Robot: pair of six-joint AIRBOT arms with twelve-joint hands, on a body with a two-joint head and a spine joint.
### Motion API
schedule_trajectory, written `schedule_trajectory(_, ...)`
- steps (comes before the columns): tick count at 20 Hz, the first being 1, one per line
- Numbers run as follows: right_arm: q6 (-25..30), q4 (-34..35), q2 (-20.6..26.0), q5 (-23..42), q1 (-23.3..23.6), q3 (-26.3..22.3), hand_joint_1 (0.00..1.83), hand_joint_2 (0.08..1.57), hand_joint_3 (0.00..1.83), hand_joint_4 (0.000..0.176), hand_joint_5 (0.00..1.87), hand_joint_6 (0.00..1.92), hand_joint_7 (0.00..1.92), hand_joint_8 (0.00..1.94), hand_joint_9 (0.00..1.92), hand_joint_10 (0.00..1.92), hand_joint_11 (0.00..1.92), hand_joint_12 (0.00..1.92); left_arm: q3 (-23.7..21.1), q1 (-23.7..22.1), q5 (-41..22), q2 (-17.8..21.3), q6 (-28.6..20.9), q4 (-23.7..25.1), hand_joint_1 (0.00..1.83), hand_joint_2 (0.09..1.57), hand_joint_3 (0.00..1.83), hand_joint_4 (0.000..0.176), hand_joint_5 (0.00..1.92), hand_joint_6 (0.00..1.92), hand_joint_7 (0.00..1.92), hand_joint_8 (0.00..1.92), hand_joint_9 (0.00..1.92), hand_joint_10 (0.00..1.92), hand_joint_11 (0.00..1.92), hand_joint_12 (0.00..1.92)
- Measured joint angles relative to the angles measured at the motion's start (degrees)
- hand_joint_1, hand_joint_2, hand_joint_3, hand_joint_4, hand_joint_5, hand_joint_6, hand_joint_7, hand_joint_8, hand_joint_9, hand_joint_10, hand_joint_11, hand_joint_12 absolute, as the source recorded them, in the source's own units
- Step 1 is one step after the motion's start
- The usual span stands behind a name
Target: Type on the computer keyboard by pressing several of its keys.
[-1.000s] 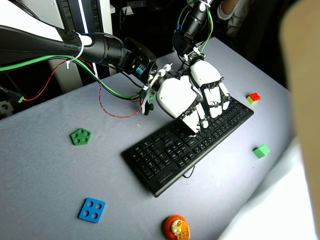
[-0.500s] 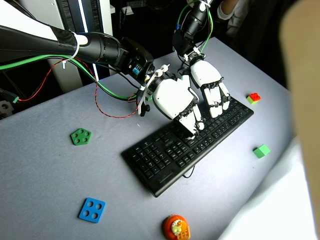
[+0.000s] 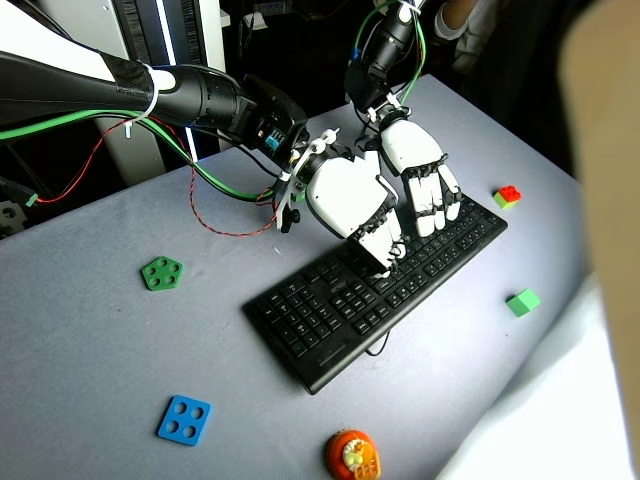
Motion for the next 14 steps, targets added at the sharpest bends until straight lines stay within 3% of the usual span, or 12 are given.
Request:
schedule_trajectory(3,0.2,0.4,0.1,-0.2,0.0,0.0,0.06,1.27,0.01,0.0,0.66,0.01,0.67,0.0,0.65,0.05,0.05,1.48,0.0,0.0,0.9,0.0,0.0,-0.1,0.38,1.32,0.0,0.029,0.33,0.0,0.34,0.0,0.39,0.0,0.0,1.0)
schedule_trajectory(5,0.3,0.4,0.2,-0.4,0.0,0.0,0.05,1.3,0.02,0.0,0.64,0.0,0.65,0.0,0.65,0.04,0.05,1.47,0.0,0.0,0.9,0.0,0.0,-0.1,0.38,1.32,0.0,0.038,0.29,0.0,0.33,0.0,0.38,0.0,0.0,0.98)
schedule_trajectory(7,0.4,0.4,0.5,-0.6,0.1,-0.1,0.05,1.34,0.02,0.0,0.65,0.01,0.65,0.0,0.65,0.04,0.03,1.48,0.0,0.0,0.9,0.0,0.0,-0.1,0.38,1.32,0.0,0.025,0.3,0.0,0.34,0.0,0.39,0.01,0.0,0.99)
schedule_trajectory(8,0.4,0.4,0.7,-0.6,0.2,-0.2,0.08,1.35,0.02,0.0,0.65,0.01,0.64,0.0,0.64,0.04,0.03,1.48,0.0,0.0,0.9,0.0,0.0,-0.1,0.38,1.32,0.0,0.027,0.29,0.0,0.34,0.0,0.39,0.0,0.0,0.98)
schedule_trajectory(10,0.4,0.6,1.5,-0.5,0.3,-0.9,0.29,1.39,0.02,0.0,0.66,0.01,0.66,0.0,0.66,0.04,0.05,1.48,0.0,0.0,1.0,0.0,0.0,-0.2,0.4,1.31,0.0,0.023,0.31,0.01,0.35,0.0,0.38,0.0,0.0,0.96)
schedule_trajectory(12,0.1,0.9,2.4,-0.5,0.6,-2.0,0.39,1.41,0.02,0.0,0.66,0.01,0.66,0.0,0.65,0.04,0.05,1.47,-0.1,-0.2,1.4,0.2,0.0,-0.2,0.4,1.31,0.0,0.026,0.31,0.01,0.36,0.01,0.39,0.0,0.0,0.96)
schedule_trajectory(14,0.0,0.7,5.6,-0.7,2.3,-4.7,0.35,1.44,0.02,0.0,0.66,0.01,0.68,0.01,0.68,0.04,0.08,1.47,-0.3,-1.7,4.9,2.7,0.0,1.0,0.44,1.3,0.0,0.021,0.34,0.01,0.37,0.01,0.41,0.01,0.0,1.01)
